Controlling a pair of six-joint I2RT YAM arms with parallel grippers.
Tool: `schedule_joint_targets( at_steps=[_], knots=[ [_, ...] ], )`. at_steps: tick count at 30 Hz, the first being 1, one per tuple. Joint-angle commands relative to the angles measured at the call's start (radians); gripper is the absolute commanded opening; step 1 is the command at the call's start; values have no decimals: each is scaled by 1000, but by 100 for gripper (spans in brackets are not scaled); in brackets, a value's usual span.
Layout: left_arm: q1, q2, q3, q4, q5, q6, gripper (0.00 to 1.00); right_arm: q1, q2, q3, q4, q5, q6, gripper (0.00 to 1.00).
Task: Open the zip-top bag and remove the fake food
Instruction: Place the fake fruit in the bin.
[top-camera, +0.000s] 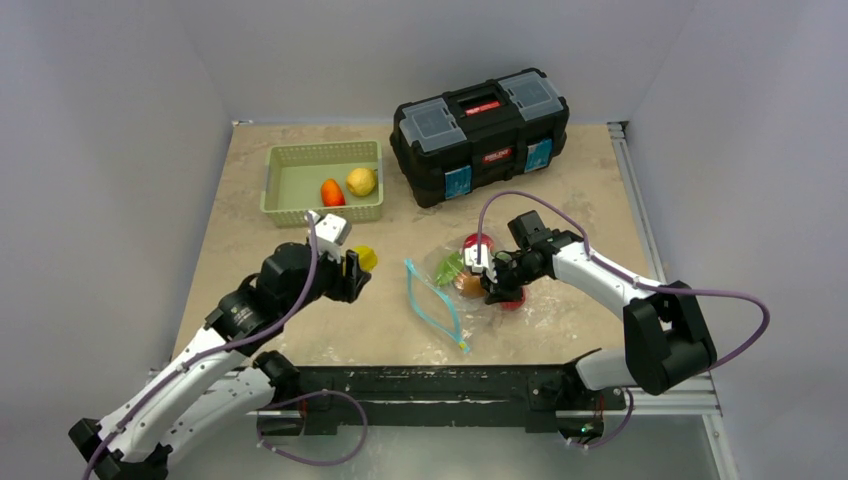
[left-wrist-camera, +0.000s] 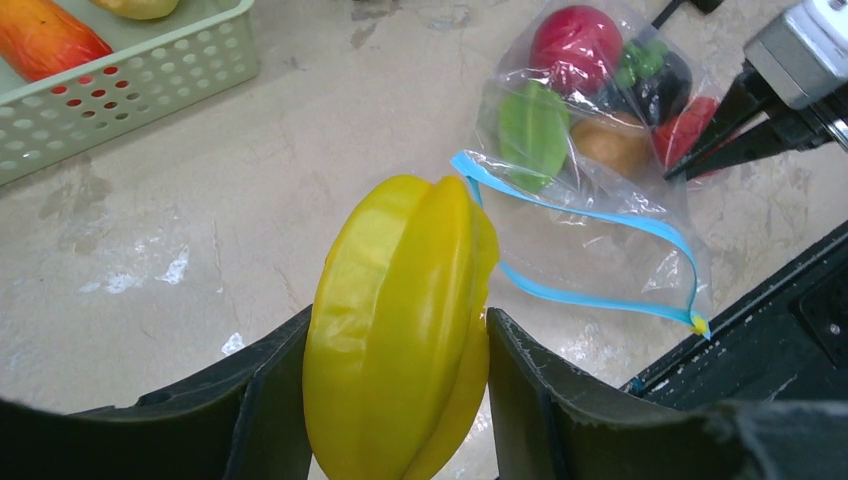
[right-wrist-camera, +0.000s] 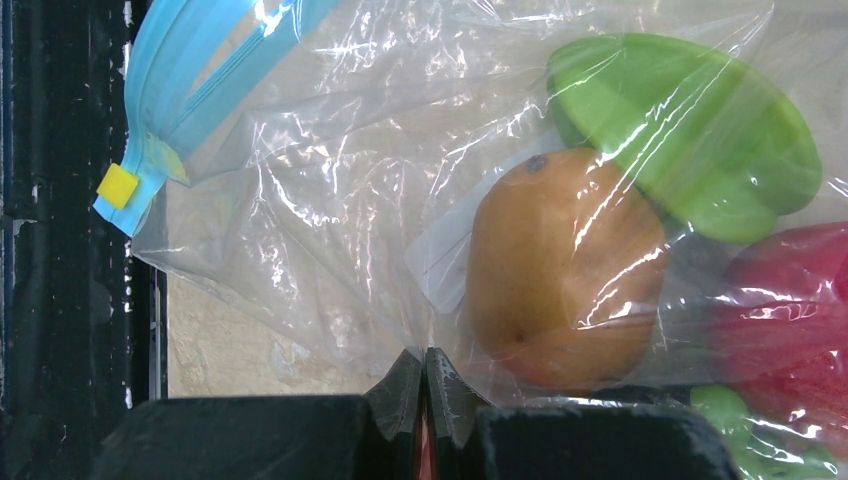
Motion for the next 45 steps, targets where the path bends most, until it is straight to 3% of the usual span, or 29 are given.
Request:
schedule_joint_targets(
  at_steps=[1, 8, 21, 35, 45],
  knots=[
    [98, 51, 60, 98, 118, 13, 0, 1, -1, 14, 23, -12, -11, 0],
    [283, 160, 107, 196, 279, -27, 0, 1, -3, 14, 25, -11, -13, 0],
    [500, 465, 300, 284, 336, -88, 0, 1, 5, 16, 30, -9, -12, 0],
    [569, 685, 435, 321, 329, -87, 0, 1, 3, 19, 33, -13, -16, 0],
    [575, 825, 540, 259, 268, -87, 0, 1, -6, 18, 32, -16, -16, 0]
  ],
)
